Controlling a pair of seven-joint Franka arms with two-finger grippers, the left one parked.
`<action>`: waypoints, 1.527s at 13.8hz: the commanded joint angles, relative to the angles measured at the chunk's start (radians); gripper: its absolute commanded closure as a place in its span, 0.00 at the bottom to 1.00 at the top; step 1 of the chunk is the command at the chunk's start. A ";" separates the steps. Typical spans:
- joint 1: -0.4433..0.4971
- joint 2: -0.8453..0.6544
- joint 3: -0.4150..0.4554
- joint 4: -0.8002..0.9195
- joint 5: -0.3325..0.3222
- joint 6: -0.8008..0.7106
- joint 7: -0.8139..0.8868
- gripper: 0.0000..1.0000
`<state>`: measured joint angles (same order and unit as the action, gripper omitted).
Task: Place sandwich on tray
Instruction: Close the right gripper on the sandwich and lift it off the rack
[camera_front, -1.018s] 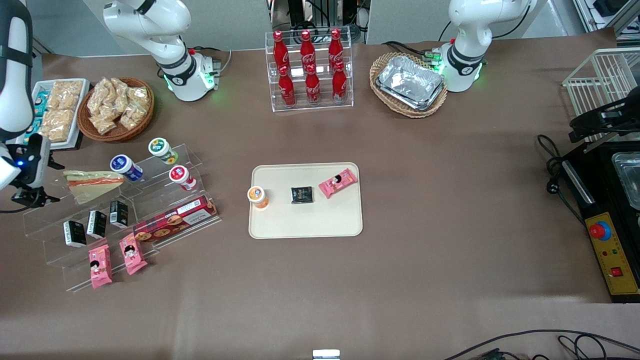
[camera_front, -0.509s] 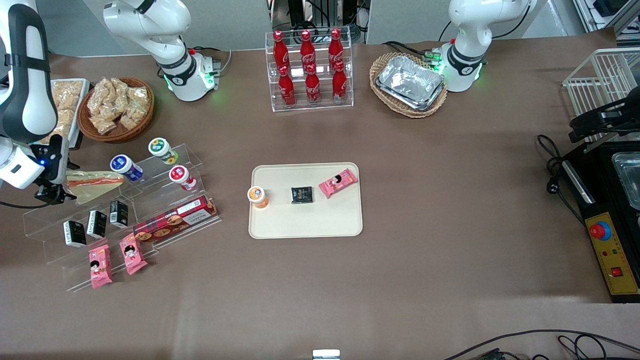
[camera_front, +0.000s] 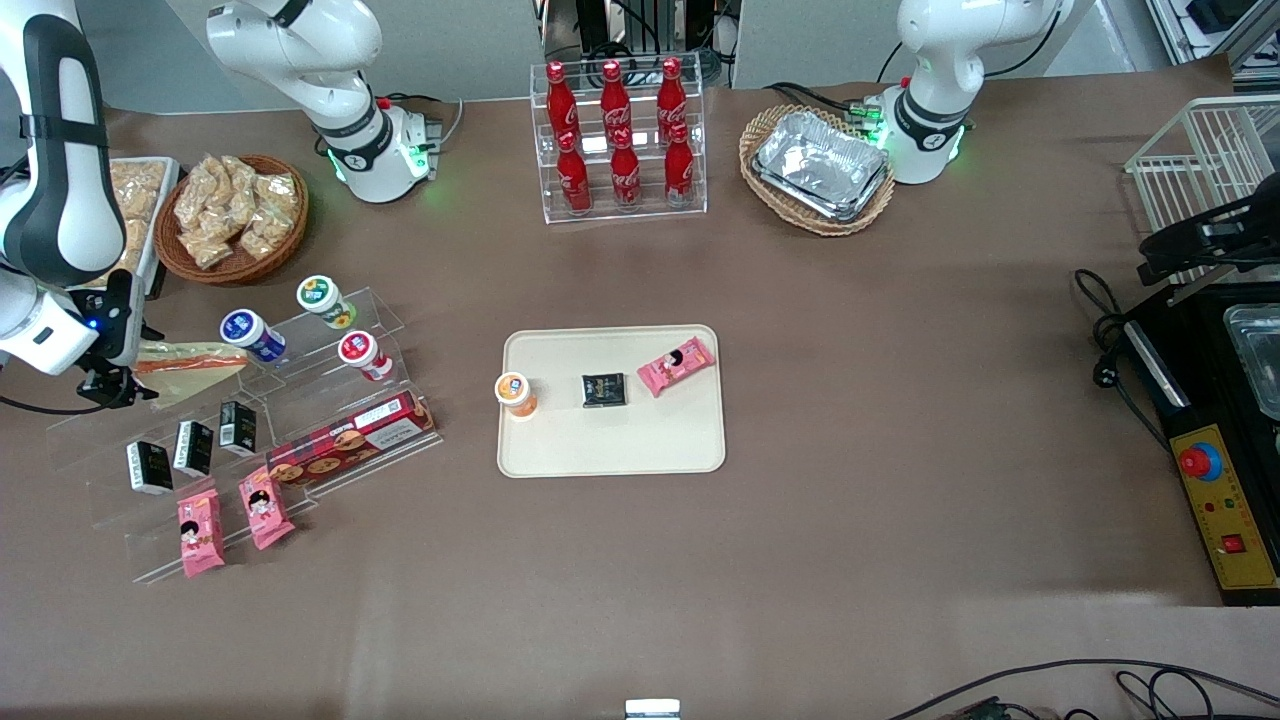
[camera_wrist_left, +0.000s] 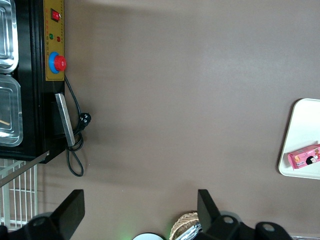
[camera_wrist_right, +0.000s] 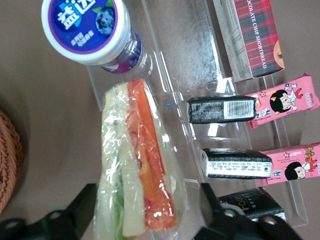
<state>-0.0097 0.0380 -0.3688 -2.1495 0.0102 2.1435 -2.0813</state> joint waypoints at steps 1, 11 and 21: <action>0.008 -0.018 -0.007 -0.024 -0.009 0.026 -0.006 0.88; 0.011 -0.026 -0.047 0.121 0.039 -0.134 0.055 1.00; 0.238 -0.017 -0.039 0.404 0.024 -0.383 0.397 1.00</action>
<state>0.1402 0.0042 -0.3999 -1.8058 0.0301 1.8064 -1.7720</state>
